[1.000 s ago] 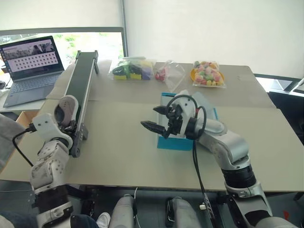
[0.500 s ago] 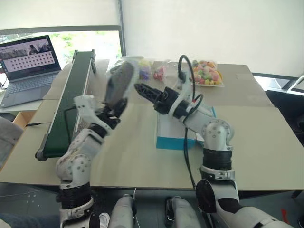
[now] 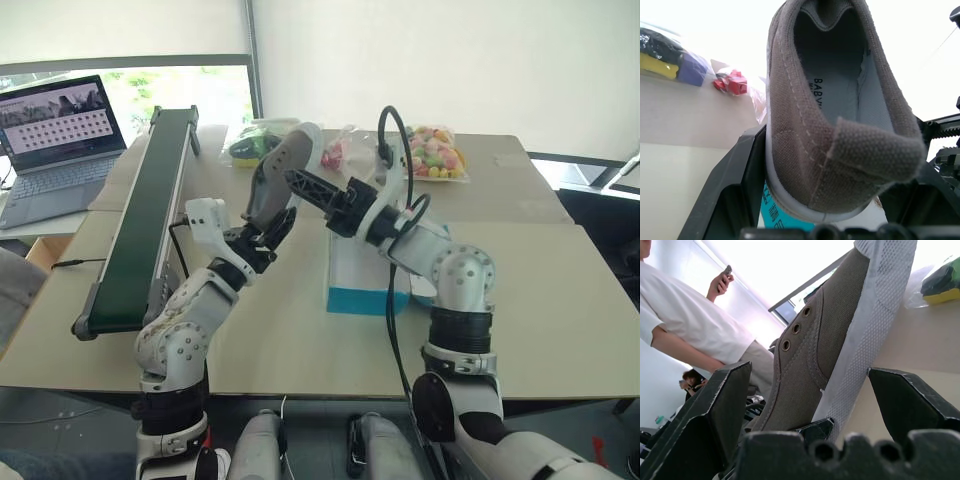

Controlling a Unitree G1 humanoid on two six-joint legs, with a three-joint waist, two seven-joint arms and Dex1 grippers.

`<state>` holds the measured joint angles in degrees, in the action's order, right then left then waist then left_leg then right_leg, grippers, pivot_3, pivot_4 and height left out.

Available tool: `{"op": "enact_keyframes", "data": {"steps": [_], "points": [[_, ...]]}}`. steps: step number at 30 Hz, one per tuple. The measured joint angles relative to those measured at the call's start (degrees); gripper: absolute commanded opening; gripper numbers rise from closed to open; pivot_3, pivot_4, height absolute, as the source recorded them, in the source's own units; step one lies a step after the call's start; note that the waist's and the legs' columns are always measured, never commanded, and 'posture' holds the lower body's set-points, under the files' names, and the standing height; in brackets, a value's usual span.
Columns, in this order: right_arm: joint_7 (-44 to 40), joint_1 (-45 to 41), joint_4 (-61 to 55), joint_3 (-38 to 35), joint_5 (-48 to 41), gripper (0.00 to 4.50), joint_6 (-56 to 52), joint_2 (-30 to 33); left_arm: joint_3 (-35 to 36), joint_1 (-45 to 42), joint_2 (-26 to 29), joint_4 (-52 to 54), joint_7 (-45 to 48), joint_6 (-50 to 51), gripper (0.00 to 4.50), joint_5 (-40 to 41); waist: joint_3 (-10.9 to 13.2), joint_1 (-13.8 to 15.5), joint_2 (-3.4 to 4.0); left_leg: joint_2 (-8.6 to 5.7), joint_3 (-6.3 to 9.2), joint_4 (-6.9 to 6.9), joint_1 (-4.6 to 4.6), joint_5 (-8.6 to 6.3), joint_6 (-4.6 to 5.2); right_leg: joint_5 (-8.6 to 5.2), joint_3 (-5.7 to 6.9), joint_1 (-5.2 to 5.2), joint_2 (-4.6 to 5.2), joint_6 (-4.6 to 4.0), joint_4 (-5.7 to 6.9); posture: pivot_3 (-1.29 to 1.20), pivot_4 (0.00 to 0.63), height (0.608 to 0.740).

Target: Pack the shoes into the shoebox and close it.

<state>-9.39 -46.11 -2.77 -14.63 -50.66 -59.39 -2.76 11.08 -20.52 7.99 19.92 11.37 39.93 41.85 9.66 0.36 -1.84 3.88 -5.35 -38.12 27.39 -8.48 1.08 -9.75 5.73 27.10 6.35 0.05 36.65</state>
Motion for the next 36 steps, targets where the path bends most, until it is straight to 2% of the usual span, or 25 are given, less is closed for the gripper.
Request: {"op": "enact_keyframes", "data": {"steps": [12,26,29,36], "points": [[2.2,0.6,5.8,-1.7,2.1,4.50,1.4,3.4,-1.1,0.0,1.0,-0.6,0.6,0.1,2.75,0.0,0.0,-0.1,0.03,0.01,0.03,0.00,0.01,0.00,0.00,-0.01,0.00,0.00,-0.01,0.00,-0.02,0.00,0.150,0.681],[3.7,-0.8,6.0,-1.7,-0.3,4.50,1.3,-1.3,-2.0,0.1,0.7,-0.5,0.5,0.1,2.75,0.0,0.0,-0.1,0.05,0.01,0.20,0.00,0.01,0.00,0.00,-0.01,0.00,0.00,-0.01,0.00,-0.03,0.00,0.150,0.681],[4.5,-1.1,6.8,-2.0,-1.4,3.72,1.4,-2.1,-2.2,0.1,0.8,-0.5,0.6,0.1,2.73,0.0,0.0,0.0,0.05,0.00,0.23,0.00,0.02,-0.01,0.00,-0.01,0.00,-0.01,-0.01,0.00,-0.04,0.00,0.150,0.681],[5.4,-1.1,7.5,-2.7,-1.9,1.38,1.6,-1.6,-2.3,0.1,0.8,-0.5,0.5,0.1,2.73,0.1,0.1,0.0,0.08,0.01,0.25,0.00,0.02,-0.01,-0.01,-0.01,0.01,0.00,-0.01,-0.01,-0.05,0.00,0.150,0.681]]}}
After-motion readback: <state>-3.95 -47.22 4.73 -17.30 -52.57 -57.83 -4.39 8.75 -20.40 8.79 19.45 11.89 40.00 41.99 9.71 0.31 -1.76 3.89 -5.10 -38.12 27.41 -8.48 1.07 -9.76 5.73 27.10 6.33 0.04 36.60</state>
